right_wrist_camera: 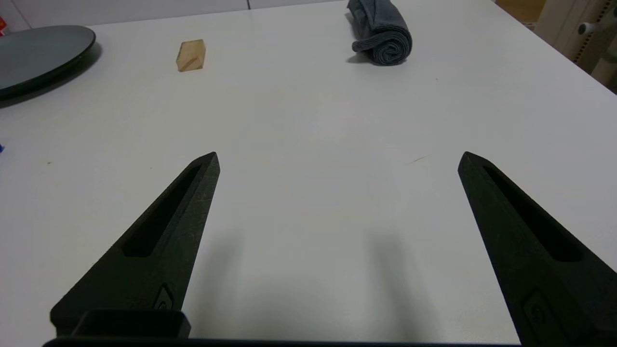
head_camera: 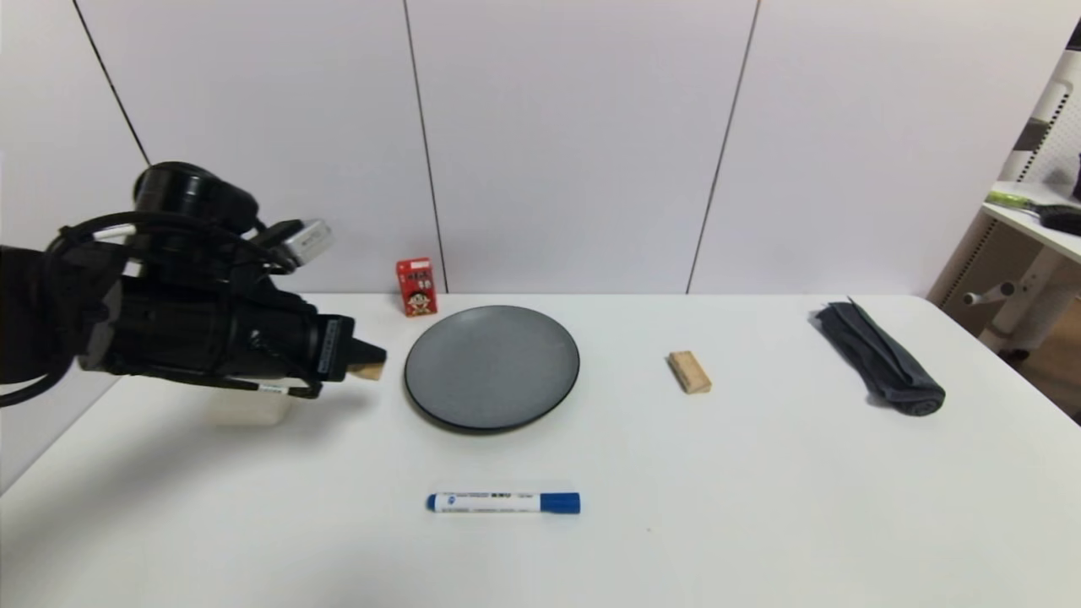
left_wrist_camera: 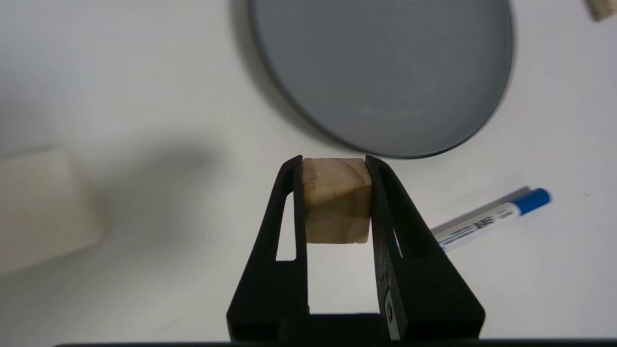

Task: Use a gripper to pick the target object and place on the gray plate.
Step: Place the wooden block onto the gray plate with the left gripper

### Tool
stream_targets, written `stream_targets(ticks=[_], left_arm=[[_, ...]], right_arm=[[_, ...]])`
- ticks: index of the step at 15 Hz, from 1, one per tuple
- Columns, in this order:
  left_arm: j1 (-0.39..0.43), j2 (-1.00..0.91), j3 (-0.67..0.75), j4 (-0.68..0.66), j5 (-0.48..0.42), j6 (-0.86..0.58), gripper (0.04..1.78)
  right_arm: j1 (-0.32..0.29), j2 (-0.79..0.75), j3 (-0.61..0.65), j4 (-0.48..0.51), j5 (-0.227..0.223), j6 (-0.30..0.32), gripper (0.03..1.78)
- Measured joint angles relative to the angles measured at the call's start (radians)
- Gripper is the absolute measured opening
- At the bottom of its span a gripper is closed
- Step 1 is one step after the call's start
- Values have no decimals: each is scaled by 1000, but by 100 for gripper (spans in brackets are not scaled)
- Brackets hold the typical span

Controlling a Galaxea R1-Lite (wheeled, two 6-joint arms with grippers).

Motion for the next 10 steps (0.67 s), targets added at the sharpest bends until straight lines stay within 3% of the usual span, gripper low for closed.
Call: stream_targets(ticks=[3,6,10], left_arm=[[-91,121,-138,2,-9,90,40],[-130,253,-286,36,-9,210,40],[-165,405,-442,42,-6,233,40]], right_arm=[[0,0,0,0,0,0,171],[0,0,0,0,0,0,171],[0,0,0,0,0,0,171]])
